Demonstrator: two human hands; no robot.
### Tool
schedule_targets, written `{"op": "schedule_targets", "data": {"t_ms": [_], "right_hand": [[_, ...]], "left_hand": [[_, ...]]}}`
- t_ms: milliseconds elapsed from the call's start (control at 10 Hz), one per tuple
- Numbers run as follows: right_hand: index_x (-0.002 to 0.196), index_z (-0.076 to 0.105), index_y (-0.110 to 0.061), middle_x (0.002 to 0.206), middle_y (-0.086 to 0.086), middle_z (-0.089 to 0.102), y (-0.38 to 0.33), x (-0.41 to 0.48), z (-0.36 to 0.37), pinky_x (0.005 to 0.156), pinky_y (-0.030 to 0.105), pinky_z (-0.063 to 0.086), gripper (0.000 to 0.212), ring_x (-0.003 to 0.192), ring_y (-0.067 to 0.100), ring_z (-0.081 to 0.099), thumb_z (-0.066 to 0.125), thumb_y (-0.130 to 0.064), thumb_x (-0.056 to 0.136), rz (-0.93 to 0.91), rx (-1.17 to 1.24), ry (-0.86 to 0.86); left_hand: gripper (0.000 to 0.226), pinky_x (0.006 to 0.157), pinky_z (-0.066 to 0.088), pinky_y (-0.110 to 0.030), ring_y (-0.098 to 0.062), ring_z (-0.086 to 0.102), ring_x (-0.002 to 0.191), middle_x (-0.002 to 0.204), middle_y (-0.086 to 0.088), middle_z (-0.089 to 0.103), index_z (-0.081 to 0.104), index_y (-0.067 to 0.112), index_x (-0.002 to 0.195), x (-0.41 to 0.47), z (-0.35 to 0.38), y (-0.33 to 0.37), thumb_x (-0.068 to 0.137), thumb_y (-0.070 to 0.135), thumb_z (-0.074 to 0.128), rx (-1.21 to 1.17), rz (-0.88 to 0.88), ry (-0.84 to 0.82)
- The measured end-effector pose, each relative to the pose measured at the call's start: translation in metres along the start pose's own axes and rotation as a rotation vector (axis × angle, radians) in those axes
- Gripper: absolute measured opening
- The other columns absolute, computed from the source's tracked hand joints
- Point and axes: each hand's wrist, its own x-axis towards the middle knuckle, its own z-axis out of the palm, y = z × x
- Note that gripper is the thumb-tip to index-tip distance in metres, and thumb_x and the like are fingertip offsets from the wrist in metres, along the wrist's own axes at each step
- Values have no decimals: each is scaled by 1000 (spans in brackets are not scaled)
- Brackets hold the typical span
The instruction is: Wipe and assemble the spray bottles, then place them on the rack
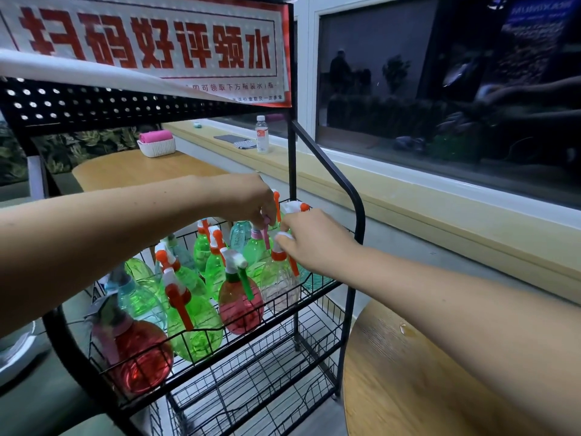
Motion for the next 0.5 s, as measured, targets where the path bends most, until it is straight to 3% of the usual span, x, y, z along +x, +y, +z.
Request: {"op": "schedule_targets", "data": {"t_ms": [200,300,400,500], "right_hand": [[108,70,-17,84,5,61,-2,-1,0,63,35,39,33,88,33,62,51,-44,108,2,-2,5],[114,65,-16,81,1,55,1,-3,1,59,34,36,35,88,31,60,54,-48,107,-4,3,-16],[108,54,-20,78,-2,53,5,-6,4,52,31,27,37,83,28,55,57,-57,103,-5,17,-19],[125,57,-20,86,3,66,9,-8,7,59,35,43,51,89,30,63,54,-65,101,2,26,3]], "left_hand": [[18,76,51,-27,-11,64,86,93,11,71,81,28,109,5,5,3,91,28,82,7,-19,48],[24,82,55,-29,-10,67,90,103,10,76,80,30,116,2,4,3,92,31,82,-12,-40,50],[34,84,55,-32,-13,67,96,109,10,75,77,32,123,-2,6,1,90,29,83,-8,-35,62],[48,84,51,-30,-10,61,98,119,11,71,70,34,134,-7,5,1,89,30,85,-3,-27,79]]}}
